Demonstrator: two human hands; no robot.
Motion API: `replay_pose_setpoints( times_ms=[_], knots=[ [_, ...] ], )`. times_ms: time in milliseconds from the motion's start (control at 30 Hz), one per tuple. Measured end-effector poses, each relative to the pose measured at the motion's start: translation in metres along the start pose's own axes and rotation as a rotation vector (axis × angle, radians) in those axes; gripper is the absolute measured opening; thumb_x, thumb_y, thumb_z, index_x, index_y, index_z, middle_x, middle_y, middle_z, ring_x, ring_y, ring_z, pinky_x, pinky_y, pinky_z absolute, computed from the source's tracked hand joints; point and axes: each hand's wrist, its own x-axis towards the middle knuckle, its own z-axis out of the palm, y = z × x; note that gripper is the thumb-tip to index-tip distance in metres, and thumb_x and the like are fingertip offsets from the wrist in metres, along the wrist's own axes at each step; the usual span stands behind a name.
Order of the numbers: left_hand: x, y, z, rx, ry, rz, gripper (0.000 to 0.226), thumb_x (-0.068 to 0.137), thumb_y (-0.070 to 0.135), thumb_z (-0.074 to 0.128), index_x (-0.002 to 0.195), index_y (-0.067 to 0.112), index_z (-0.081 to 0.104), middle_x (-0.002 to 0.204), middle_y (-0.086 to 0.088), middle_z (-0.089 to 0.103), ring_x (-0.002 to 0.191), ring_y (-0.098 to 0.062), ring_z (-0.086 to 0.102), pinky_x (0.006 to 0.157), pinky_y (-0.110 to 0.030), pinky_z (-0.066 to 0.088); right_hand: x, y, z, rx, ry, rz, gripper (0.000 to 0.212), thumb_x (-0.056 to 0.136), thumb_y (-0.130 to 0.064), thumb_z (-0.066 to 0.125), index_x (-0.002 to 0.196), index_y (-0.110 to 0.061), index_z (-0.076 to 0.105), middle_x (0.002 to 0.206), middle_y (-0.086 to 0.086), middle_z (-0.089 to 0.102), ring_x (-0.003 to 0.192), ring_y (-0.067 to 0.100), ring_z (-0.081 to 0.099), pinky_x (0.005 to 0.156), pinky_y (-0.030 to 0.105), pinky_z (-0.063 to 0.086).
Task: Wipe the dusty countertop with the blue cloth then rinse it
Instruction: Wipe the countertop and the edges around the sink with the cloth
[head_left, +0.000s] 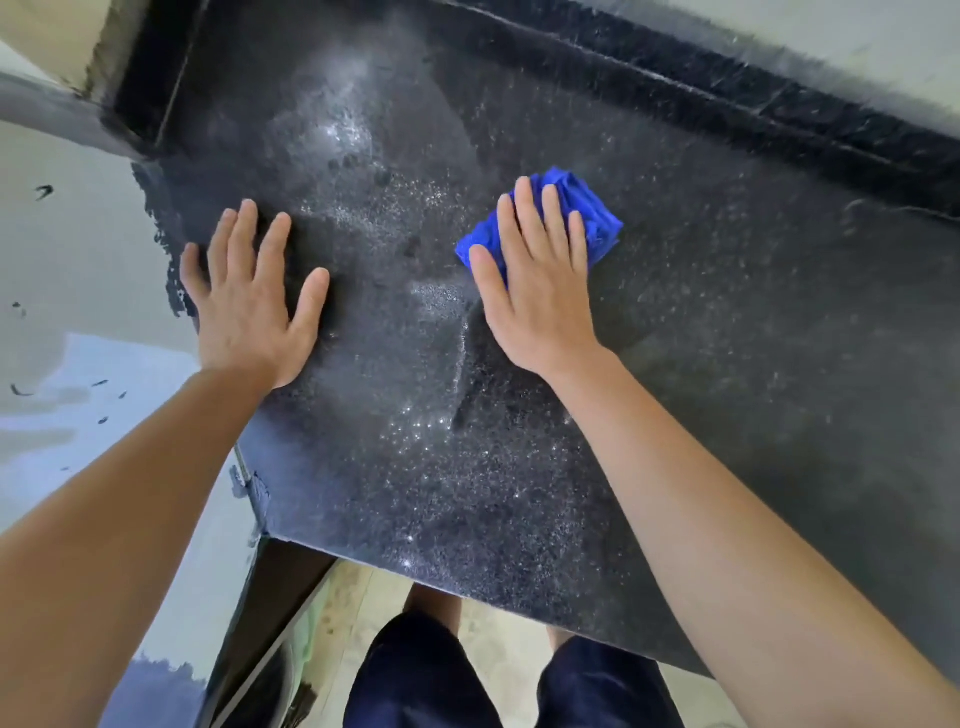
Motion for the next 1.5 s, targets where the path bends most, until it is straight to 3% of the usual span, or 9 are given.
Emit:
replay_pose_setpoints(
  times_ms=[167,333,467,600,767,867,1033,1200,1500],
  knots=[
    [0.000,0.000,-0.001,-0.005,-0.005,0.018,0.070,0.098,0.059,0.021,0.152,0.015,0.028,0.163,-0.012,0.016,0.151,-0.028,0.009,0.119,-0.058,0.006,0.005,0.041,-0.012,-0.054,-0.059,0.029,0.063,0.101,-0.061,0.023,0.157,-0.034,0.018,0.167,0.003,-0.006,0.152,0.034,-0.009,0.123,0.051,-0.003],
    [0.000,-0.001,0.000,0.017,-0.006,0.013,0.068,0.099,0.058,0.022,0.152,0.017,0.028,0.164,-0.011,0.015,0.151,-0.028,0.010,0.119,-0.058,0.006,0.028,0.003,0.005,-0.045,0.005,0.169,0.068,0.098,-0.066,0.023,0.158,-0.034,0.017,0.167,0.007,-0.005,0.152,0.036,-0.005,0.122,0.053,-0.001],
    [0.001,-0.002,0.001,0.020,0.018,0.030,0.065,0.099,0.054,0.026,0.152,0.016,0.032,0.163,-0.011,0.019,0.150,-0.029,0.015,0.118,-0.058,0.009,0.055,-0.066,0.024,-0.059,-0.014,-0.015,0.068,0.097,-0.064,0.024,0.157,-0.031,0.024,0.167,0.011,0.002,0.152,0.037,0.003,0.122,0.054,0.004],
    [0.001,-0.004,0.002,0.032,0.009,0.032,0.065,0.099,0.054,0.027,0.152,0.017,0.030,0.163,-0.010,0.018,0.151,-0.028,0.013,0.119,-0.057,0.008,0.080,-0.047,0.016,-0.116,-0.062,-0.202,0.060,0.101,-0.052,0.022,0.157,-0.031,0.020,0.167,0.008,0.002,0.152,0.036,0.002,0.123,0.052,0.006],
    [0.000,-0.004,0.003,0.034,-0.006,0.021,0.065,0.100,0.056,0.025,0.153,0.019,0.026,0.164,-0.009,0.015,0.152,-0.026,0.009,0.119,-0.058,0.006,0.131,0.031,-0.017,-0.138,0.052,0.241,0.059,0.102,-0.048,0.018,0.158,-0.031,0.015,0.167,0.007,0.002,0.152,0.036,0.001,0.123,0.053,0.006],
    [0.002,-0.005,0.003,0.028,-0.012,0.026,0.065,0.100,0.057,0.024,0.153,0.019,0.028,0.164,-0.009,0.016,0.152,-0.026,0.010,0.119,-0.058,0.006,0.143,0.016,-0.014,-0.082,0.098,0.473,0.059,0.104,-0.048,0.018,0.159,-0.029,0.011,0.167,0.007,-0.001,0.153,0.035,-0.004,0.123,0.052,0.000],
    [0.002,-0.004,0.000,-0.012,0.003,0.015,0.066,0.100,0.056,0.023,0.153,0.017,0.029,0.164,-0.010,0.016,0.151,-0.027,0.012,0.119,-0.059,0.005,0.115,-0.083,0.018,-0.091,-0.013,0.091,0.061,0.104,-0.050,0.017,0.159,-0.026,0.008,0.166,0.012,-0.005,0.152,0.036,-0.007,0.123,0.053,-0.004],
    [-0.003,-0.005,-0.001,-0.040,0.054,-0.016,0.067,0.099,0.055,0.027,0.152,0.013,0.028,0.164,-0.012,0.011,0.152,-0.028,0.008,0.118,-0.062,0.003,0.084,-0.062,0.010,-0.158,-0.076,-0.165,0.054,0.107,-0.039,0.022,0.158,-0.026,0.015,0.167,0.008,0.005,0.153,0.034,0.002,0.124,0.049,0.003],
    [0.032,-0.018,-0.014,0.058,0.010,-0.048,0.076,0.097,0.067,0.014,0.156,0.019,0.016,0.166,-0.010,0.000,0.153,-0.026,-0.005,0.120,-0.058,-0.003,0.072,-0.001,-0.011,-0.105,0.084,0.216,0.049,0.107,-0.036,0.035,0.153,-0.019,0.035,0.163,0.016,0.021,0.149,0.036,0.018,0.122,0.044,0.017]
  ],
)
